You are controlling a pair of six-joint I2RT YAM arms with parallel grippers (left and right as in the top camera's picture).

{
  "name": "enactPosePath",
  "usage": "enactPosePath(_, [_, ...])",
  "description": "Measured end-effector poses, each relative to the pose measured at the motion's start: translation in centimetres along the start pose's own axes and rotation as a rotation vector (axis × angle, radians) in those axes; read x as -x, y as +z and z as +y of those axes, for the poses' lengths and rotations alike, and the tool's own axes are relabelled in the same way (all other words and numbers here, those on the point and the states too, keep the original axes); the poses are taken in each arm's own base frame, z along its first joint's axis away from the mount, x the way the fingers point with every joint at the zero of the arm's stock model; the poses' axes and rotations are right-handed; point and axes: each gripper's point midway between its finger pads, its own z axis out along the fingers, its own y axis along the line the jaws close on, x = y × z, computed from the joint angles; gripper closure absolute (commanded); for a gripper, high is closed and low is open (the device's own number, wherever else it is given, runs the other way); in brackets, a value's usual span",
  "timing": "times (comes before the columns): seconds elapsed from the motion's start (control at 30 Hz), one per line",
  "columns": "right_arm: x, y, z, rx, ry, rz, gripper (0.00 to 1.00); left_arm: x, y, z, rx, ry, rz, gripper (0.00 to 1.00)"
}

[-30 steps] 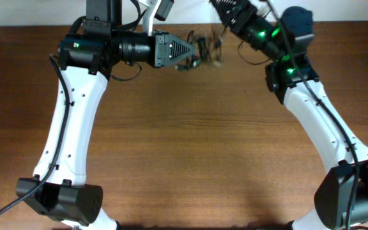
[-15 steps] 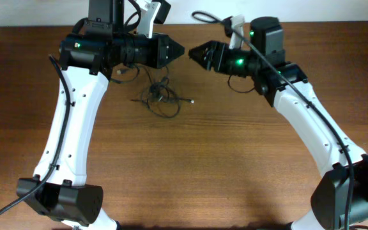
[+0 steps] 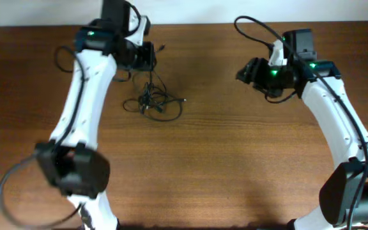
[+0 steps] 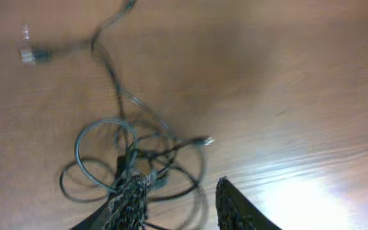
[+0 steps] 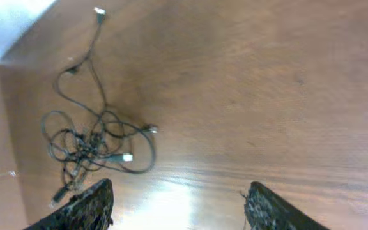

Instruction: Untangle cables

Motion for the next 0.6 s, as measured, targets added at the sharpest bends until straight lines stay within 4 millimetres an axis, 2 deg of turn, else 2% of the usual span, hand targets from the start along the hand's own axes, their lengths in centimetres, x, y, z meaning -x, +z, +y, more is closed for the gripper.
enactPosePath(0.1, [-0.6,-0.1,-1.3,-0.055,-0.011,0.022,0.29,-3.0,5.6,2.7,0.078,-0.035,0.172,0.68])
enactPosePath(0.27, [-0.9,-0.2,-2.1,-0.095,-0.026,0.029,0.28,-5.6,9.8,4.5,0.127,-0.055,0.297,0.80])
enactPosePath(0.37, [-0.9,-0.2,-2.2,-0.100,-0.025,0.029,0.27,-8.7,12.6,5.6,0.144,-0.077,0.429,0.78])
enactPosePath(0.43, [-0.9,-0.2,-2.3,-0.104,-0.026,0.027,0.27,-10.3,13.4,6.0,0.152,-0.089,0.497,0.72])
enactPosePath(0.47, [-0.8,-0.2,-2.3,-0.106,-0.026,0.025,0.27,-10.7,13.6,6.0,0.153,-0.091,0.514,0.67])
enactPosePath(0.53, [-0.8,-0.2,-2.3,-0.106,-0.027,0.025,0.27,-10.9,13.8,6.1,0.155,-0.090,0.521,0.64])
enactPosePath(0.57, [-0.8,-0.2,-2.3,-0.107,-0.027,0.025,0.27,-10.9,13.8,6.2,0.157,-0.084,0.521,0.66])
enactPosePath(0.6, [-0.8,-0.2,-2.3,-0.107,-0.027,0.025,0.27,-10.9,13.8,6.3,0.162,-0.082,0.519,0.77])
